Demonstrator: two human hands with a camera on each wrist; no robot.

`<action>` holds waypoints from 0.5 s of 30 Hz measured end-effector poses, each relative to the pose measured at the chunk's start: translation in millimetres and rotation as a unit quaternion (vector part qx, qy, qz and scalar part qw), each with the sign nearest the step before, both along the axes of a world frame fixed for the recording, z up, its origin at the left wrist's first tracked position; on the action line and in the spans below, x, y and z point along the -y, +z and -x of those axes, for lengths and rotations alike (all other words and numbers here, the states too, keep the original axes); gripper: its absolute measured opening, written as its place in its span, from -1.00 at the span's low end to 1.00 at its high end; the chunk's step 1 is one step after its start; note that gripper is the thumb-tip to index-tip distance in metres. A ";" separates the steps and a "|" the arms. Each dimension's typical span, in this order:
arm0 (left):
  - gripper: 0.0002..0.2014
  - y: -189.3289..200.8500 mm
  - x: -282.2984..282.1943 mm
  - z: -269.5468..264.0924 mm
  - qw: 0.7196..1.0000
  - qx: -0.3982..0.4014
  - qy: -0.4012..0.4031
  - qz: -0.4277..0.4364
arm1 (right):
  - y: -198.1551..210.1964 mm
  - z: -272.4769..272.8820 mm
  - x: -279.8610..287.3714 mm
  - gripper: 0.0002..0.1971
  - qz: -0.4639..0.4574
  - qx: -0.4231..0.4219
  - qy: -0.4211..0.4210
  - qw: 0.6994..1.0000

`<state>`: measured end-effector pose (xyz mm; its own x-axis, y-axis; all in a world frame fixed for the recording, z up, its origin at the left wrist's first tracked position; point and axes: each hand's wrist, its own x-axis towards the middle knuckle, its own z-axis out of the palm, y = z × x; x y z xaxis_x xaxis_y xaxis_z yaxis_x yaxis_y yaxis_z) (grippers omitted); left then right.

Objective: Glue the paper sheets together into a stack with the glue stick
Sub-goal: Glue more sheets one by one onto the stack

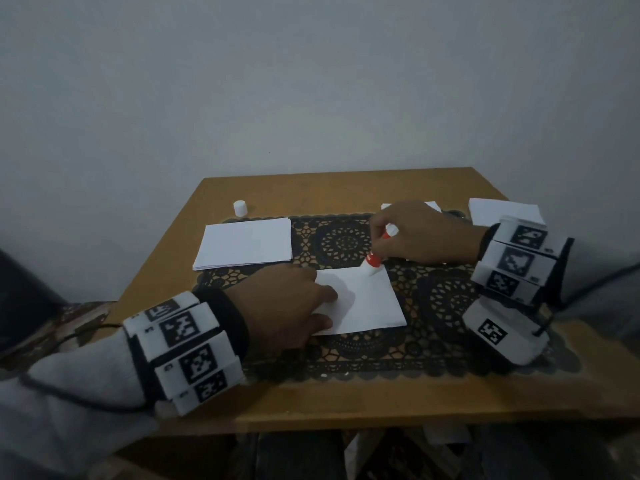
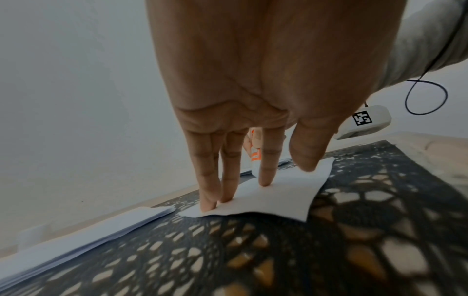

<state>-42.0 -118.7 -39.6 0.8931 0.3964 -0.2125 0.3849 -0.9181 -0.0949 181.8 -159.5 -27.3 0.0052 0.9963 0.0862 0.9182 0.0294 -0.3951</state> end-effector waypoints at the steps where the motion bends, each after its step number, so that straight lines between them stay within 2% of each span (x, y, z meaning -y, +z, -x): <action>1: -0.54 -0.3 -1.2 -3.8 1.000 0.002 -0.001 -0.005 | -0.2 -5.1 2.2 -0.84 0.002 0.000 -0.008 1.000; 5: -0.50 0.8 -7.5 -20.2 0.998 -0.011 -0.017 -0.051 | 1.5 -15.8 8.1 -0.84 0.007 0.010 -0.031 0.999; 10: -0.38 6.3 -14.7 -35.4 0.997 -0.038 -0.027 -0.059 | 16.7 -16.5 13.7 -0.83 -0.031 -0.060 -0.072 0.995; 15: -0.37 6.7 -13.5 -40.9 0.995 -0.057 -0.029 -0.076 | 8.3 -9.1 13.0 -0.85 -0.015 -0.012 -0.064 0.998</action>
<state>-1.0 -105.2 -32.9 0.8889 0.3799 -0.2559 0.3101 -0.9103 -0.2740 190.9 -172.5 -19.0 0.1339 0.9844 0.1144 0.9059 -0.0747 -0.4169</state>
